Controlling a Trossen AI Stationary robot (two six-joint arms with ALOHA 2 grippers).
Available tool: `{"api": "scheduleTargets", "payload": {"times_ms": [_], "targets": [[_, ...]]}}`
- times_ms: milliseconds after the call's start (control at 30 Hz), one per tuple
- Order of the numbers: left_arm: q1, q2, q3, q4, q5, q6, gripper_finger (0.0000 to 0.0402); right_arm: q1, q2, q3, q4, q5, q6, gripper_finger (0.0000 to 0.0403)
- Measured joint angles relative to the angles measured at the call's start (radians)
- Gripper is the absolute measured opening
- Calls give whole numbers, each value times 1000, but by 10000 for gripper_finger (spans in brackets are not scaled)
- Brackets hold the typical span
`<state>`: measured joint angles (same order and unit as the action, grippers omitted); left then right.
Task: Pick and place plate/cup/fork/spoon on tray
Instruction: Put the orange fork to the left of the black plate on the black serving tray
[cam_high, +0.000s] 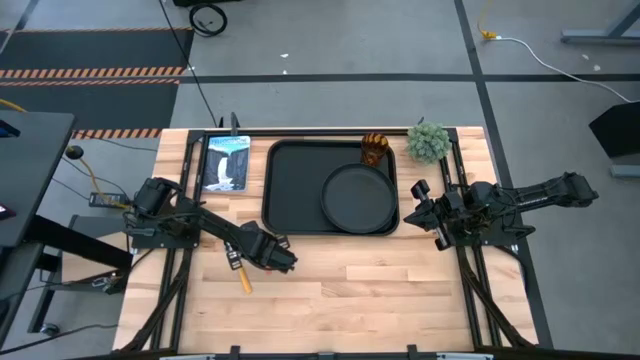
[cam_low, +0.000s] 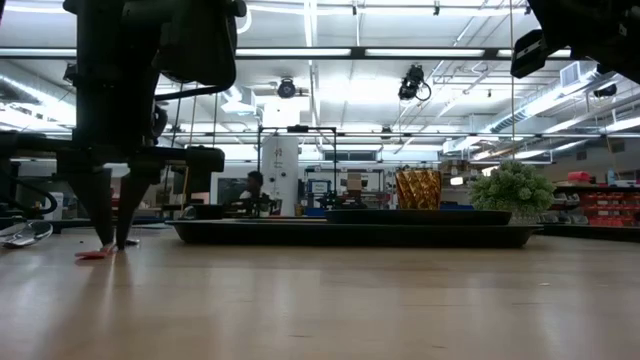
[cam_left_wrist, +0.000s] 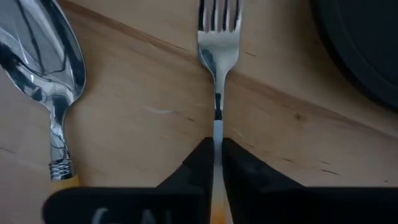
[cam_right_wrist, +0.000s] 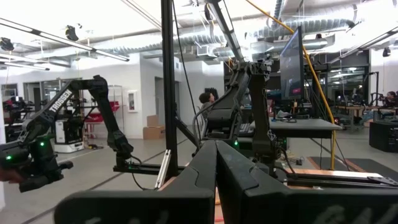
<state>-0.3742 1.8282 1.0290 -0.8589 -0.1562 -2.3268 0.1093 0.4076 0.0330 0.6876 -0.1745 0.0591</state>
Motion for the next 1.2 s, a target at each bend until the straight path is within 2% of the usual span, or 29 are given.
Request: {"api": "scheduleTargets", "payload": {"times_ms": [133,367,567,967,1200], "targets": [[-9,0,0,-2,3,2,21,0,0,0,0,0,-1,9],[-19,-26,-1,-3,10,4,23,0,0,0,-1,0,-1,9],[-26,-57,-2,-9,67,12,21,0,0,0,-3,-2,-1,9],[-22,-69,-1,-27,49,33,25,0,0,0,-2,-2,-2,9],[-20,-143,1,-71,13,35,22,0,0,0,0,-2,-2,9]]}}
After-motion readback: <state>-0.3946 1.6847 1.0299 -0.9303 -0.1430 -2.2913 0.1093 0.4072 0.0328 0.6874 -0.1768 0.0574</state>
